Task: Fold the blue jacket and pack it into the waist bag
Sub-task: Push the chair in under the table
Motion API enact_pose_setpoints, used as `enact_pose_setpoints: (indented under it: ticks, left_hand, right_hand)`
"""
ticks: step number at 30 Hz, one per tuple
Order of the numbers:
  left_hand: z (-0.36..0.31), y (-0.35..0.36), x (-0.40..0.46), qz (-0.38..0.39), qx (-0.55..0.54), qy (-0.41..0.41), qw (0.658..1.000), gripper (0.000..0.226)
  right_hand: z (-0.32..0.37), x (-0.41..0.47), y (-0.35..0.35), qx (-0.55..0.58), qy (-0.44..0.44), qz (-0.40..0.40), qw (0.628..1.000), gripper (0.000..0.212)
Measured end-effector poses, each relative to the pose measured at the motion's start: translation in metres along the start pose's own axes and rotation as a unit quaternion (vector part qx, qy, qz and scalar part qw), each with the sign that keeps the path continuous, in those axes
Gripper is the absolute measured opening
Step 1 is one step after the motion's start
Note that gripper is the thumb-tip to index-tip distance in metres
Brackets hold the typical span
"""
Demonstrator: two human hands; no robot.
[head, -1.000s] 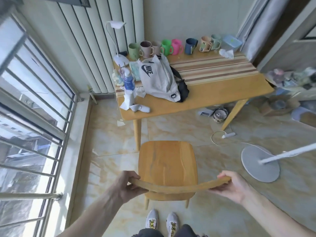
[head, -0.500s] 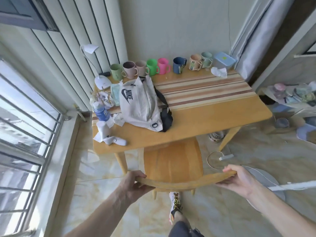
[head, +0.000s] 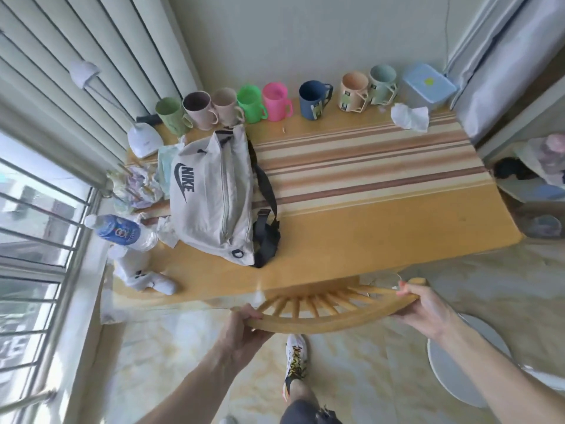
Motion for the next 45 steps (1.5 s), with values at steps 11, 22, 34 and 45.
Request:
enact_pose_setpoints:
  ticks: [11,22,34,45]
  left_hand:
    - [0.013,-0.023,0.045,-0.077,0.034,0.000,0.996,0.057]
    - [-0.057,0.005,0.025,-0.190,0.722,0.152,0.647,0.024]
    - [-0.010,0.050,0.042,-0.060,0.923,0.279,0.259,0.018]
    - [-0.002,0.030,0.034,-0.051,0.956,0.136,0.255,0.071]
  right_hand:
    - [0.017,0.019,-0.015,0.034,0.011,-0.012,0.999,0.030]
    - [0.070,-0.031,0.038,-0.735,-0.266,-0.225,0.581,0.037]
    - [0.038,-0.011,0.063,-0.848,-0.321,-0.179,0.382,0.043]
    - [0.023,-0.012,0.061,-0.887,-0.145,-0.176,0.401,0.060]
Point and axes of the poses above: each hand's wrist, its own x-axis towards the middle knuckle, its own y-axis out of the palm, z = x × y, the point moved 9 cm from there along x, towards the middle knuckle, and after that the axes turned 14 degrees about z, right-handed, at the moved point
